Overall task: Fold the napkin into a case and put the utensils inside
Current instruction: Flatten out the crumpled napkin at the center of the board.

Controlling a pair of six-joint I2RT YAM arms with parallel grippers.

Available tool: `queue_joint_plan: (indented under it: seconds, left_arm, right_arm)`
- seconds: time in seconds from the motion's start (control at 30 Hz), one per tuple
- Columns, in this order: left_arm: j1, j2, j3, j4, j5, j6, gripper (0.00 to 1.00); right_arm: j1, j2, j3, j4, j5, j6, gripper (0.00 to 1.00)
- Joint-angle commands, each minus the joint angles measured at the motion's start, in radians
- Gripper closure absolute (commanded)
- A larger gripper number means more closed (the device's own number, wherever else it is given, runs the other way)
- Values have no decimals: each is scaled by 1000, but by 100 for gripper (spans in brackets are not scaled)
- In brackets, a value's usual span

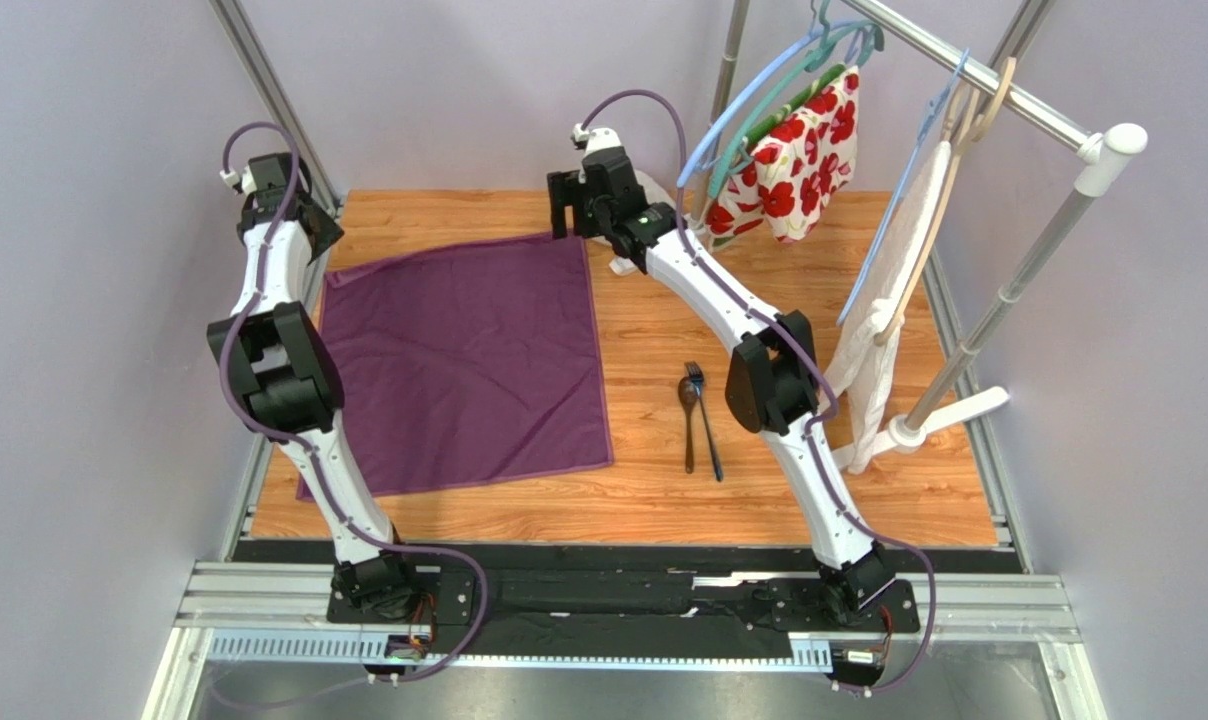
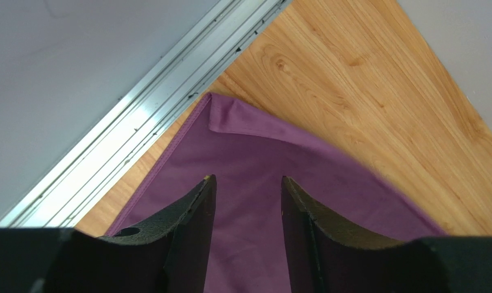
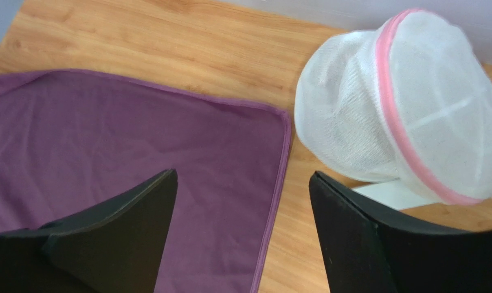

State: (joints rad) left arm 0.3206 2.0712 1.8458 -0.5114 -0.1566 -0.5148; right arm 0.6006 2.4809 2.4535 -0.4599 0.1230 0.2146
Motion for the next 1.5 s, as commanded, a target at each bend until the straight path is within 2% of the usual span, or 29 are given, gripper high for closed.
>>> queue_joint_plan:
  seconds: [0.0, 0.07, 0.1, 0.13, 0.27, 0.37, 0.53, 0.83, 0.93, 1.17, 1.2, 1.3, 1.47]
  left_arm:
    - [5, -103, 87, -153, -20, -16, 47]
    - [5, -144, 11, -150, -18, -19, 47]
    - [6, -178, -17, -138, 6, -27, 51]
    - [6, -192, -75, -128, 31, -27, 60]
    - [3, -221, -187, -85, 149, -37, 67]
    - [2, -211, -221, -96, 222, -45, 69]
    - [-32, -247, -330, -122, 292, -53, 70]
    - [-130, -303, -516, -145, 341, -50, 70]
    - [-175, -296, -562, -134, 333, -62, 70]
    - [-206, -250, -640, -61, 368, -113, 71]
    - [-206, -255, -651, -59, 364, -113, 71]
    - [-210, -292, -671, -53, 342, -114, 70]
    - [-212, -286, -674, -55, 370, -122, 69]
  right_arm:
    - [5, -166, -178, 92, 7, -15, 16]
    - [10, -183, -205, 52, -32, 20, 18]
    - [16, -185, -206, 35, -48, 31, 22]
    - [22, -186, -212, 24, -75, 41, 23]
    - [82, -212, -275, -2, -109, 46, 27]
    - [111, -231, -323, -31, -155, 71, 29]
    - [117, -296, -482, -25, -256, 155, 41]
    - [137, -375, -698, -89, -261, 140, 60]
    - [151, -385, -760, -102, -217, 140, 64]
    - [157, -409, -841, -109, -126, 106, 64]
    - [154, -412, -847, -117, -59, 100, 64]
    - [154, -422, -863, -138, 6, 86, 64]
    - [154, -421, -892, -128, 7, 100, 63]
